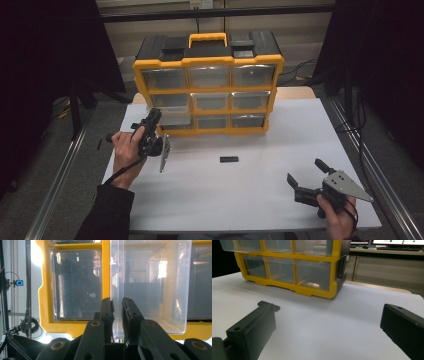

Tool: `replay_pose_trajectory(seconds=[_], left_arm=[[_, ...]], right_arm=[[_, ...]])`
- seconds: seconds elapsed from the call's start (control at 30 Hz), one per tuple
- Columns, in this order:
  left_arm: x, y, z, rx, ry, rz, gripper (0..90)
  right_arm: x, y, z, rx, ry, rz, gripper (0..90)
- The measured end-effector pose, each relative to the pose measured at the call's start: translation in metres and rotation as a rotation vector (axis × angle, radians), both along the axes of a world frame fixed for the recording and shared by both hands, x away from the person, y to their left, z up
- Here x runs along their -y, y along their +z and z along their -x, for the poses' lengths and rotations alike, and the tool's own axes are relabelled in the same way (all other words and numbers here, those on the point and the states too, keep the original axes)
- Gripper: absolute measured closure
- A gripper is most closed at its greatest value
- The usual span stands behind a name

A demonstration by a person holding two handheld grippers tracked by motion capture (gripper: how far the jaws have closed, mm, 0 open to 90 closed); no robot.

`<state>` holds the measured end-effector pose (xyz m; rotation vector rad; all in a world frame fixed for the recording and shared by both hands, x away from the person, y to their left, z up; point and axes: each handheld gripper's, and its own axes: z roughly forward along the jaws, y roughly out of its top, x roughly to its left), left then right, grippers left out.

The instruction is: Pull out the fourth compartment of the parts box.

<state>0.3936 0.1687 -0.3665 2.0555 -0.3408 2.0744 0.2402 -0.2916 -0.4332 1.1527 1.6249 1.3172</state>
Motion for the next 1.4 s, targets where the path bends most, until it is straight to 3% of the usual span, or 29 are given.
replay_pose_trajectory(seconds=[1.4], left_arm=[[-0.002,0.000,0.017,0.006,-0.004,0.004,80.0]], right_arm=[[0.000,0.000,0.000,0.002,0.002,0.000,0.0]])
